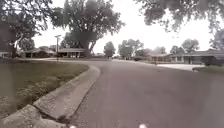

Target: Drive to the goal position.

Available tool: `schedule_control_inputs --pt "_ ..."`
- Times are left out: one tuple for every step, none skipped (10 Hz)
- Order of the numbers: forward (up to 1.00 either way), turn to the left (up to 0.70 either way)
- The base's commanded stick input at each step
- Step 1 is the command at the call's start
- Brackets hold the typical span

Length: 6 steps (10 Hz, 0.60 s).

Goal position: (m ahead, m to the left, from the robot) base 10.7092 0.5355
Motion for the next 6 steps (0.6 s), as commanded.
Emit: schedule_control_inputs --pt "0.50 0.00" --pt "0.50 0.00" --pt "0.50 0.00" --pt "0.50 0.00" --pt "0.50 0.00" --pt "0.50 0.00"
